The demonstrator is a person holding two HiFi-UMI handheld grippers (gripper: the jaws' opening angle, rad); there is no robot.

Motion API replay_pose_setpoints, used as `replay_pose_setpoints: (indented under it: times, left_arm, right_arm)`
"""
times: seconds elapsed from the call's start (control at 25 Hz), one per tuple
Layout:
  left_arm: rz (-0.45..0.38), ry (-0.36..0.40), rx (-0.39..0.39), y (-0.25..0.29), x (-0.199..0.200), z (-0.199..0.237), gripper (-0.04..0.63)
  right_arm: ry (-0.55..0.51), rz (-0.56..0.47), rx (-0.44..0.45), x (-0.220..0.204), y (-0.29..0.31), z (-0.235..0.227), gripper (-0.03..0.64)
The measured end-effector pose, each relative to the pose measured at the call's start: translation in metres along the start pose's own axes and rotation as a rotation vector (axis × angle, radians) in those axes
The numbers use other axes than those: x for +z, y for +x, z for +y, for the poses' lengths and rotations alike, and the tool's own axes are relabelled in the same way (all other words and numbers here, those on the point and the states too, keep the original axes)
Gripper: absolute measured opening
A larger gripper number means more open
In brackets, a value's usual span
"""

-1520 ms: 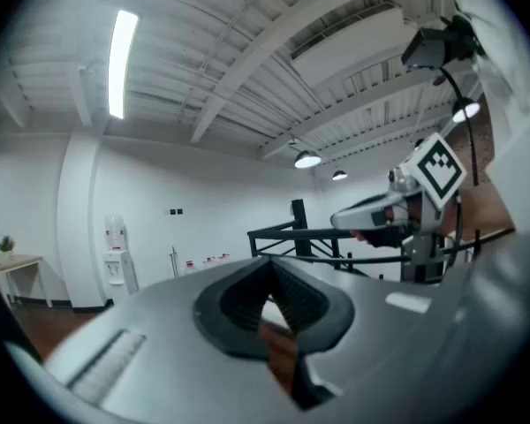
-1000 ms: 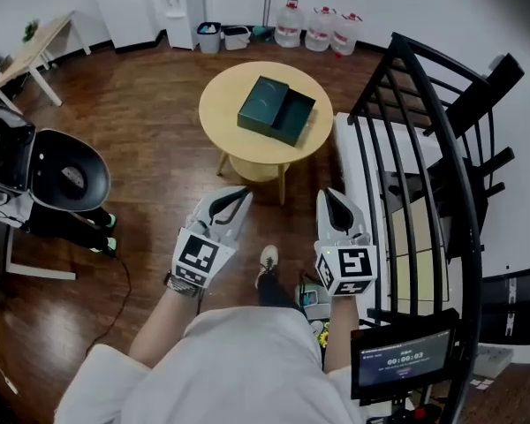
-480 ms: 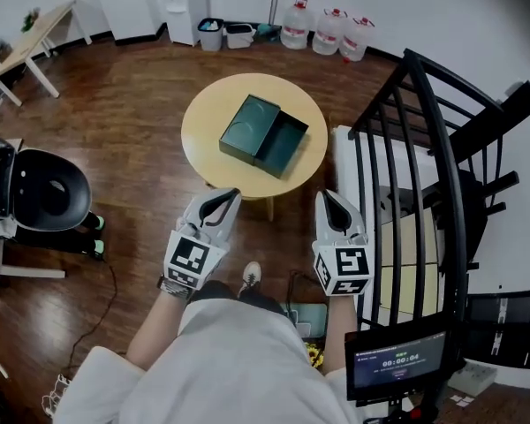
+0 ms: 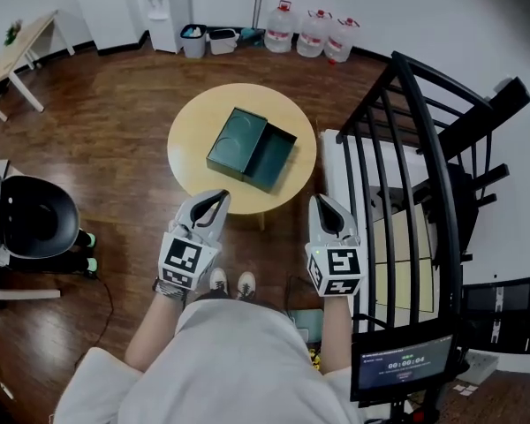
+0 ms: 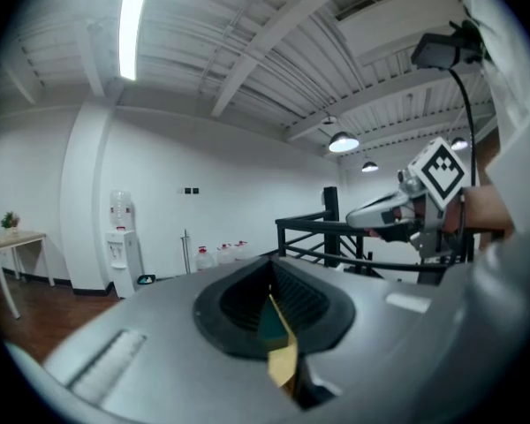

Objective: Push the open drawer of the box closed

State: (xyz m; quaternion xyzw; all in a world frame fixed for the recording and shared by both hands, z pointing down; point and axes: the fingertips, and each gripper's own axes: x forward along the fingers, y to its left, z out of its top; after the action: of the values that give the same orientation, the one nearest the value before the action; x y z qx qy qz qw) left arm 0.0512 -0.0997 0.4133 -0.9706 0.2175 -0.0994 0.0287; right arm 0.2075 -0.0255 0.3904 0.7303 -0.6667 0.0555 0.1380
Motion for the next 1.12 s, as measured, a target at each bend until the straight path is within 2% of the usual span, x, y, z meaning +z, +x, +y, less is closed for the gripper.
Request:
replay_pose_setpoints:
  times: [0.12,0.2,0.24,0.28,0.36,0.52,0.68,0.76,0.88,1.12]
  left_arm:
    - [-0.02,-0.008,0.034,0.004,0.003,0.021,0.008]
    - [-0.032,-0.027,0.062,0.005,0.005,0.038,0.009]
    - [-0.026,-0.033,0.065,0.006,0.003,0.044,0.011]
    - [-0.015,-0.035,0.061,0.009,0.0,0.049,0.041]
    - [0.009,-0.034,0.046,0.016,-0.01,0.058,0.069]
    - [0.108,-0.043,0.001,0.036,-0.045,0.077,0.14]
    - [0.178,-0.097,-0.029,0.058,-0.077,0.096,0.144]
    - [0.226,-0.118,-0.045,0.072,-0.099,0.103,0.152]
    - [0.305,-0.142,-0.04,0.089,-0.126,0.114,0.158]
    - [0.409,-0.197,-0.014,0.114,-0.162,0.13,0.16]
  right_arm:
    - [-0.004,-0.02,0.014,0.005,0.01,0.004,0.003]
    - [0.0,0.013,0.024,0.0,0.019,0.007,0.003]
    - [0.001,0.046,0.029,-0.006,0.025,0.008,0.052]
    - [0.0,0.082,0.034,-0.012,0.03,0.009,0.106]
    - [-0.008,0.134,0.036,-0.023,0.04,0.009,0.126]
    - [-0.039,0.208,0.038,-0.042,0.06,0.006,0.145]
    - [-0.153,0.318,0.003,-0.065,0.078,-0.004,0.149]
    - [-0.182,0.362,0.017,-0.078,0.092,-0.007,0.149]
    - [-0.159,0.413,0.071,-0.108,0.113,-0.014,0.149]
    - [-0.091,0.523,0.183,-0.175,0.147,-0.028,0.149]
